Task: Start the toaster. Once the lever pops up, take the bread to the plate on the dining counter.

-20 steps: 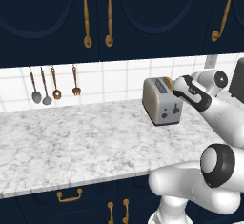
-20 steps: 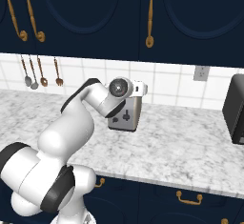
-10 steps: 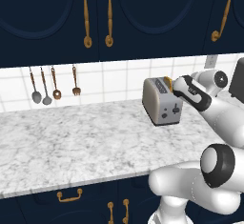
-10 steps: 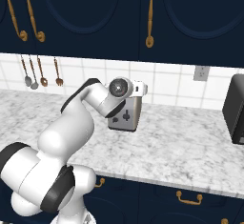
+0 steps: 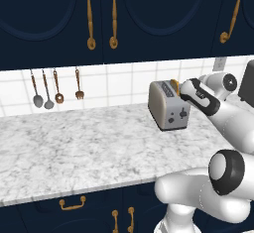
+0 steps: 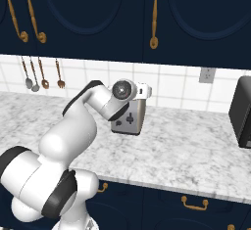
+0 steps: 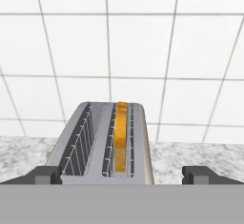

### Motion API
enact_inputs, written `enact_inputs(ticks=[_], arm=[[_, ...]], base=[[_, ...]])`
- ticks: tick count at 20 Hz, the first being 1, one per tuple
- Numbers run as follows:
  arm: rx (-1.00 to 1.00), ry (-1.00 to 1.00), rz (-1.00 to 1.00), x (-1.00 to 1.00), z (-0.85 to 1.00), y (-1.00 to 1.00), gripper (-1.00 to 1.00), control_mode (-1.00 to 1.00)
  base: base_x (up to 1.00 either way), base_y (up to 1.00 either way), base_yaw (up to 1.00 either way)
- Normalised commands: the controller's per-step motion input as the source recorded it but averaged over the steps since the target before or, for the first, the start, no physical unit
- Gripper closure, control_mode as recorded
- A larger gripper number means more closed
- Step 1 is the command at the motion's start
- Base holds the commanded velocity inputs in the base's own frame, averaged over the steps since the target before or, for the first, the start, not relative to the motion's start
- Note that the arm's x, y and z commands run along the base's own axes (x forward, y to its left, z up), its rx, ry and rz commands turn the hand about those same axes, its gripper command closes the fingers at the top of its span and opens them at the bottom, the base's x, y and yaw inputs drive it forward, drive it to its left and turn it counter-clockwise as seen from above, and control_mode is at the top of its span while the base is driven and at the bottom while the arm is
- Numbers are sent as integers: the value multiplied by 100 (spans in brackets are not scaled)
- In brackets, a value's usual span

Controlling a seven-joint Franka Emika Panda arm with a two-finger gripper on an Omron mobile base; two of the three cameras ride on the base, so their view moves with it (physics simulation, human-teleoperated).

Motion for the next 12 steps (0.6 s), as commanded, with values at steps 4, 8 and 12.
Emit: enact_inputs(ticks=[4, 8, 12], arm=[[0, 0, 0, 0, 0, 0, -100, -100], [0, 0, 0, 0, 0, 0, -100, -100], [0, 0, 0, 0, 0, 0, -100, -100]], base=[[0, 0, 0], [0, 0, 0], [0, 0, 0]])
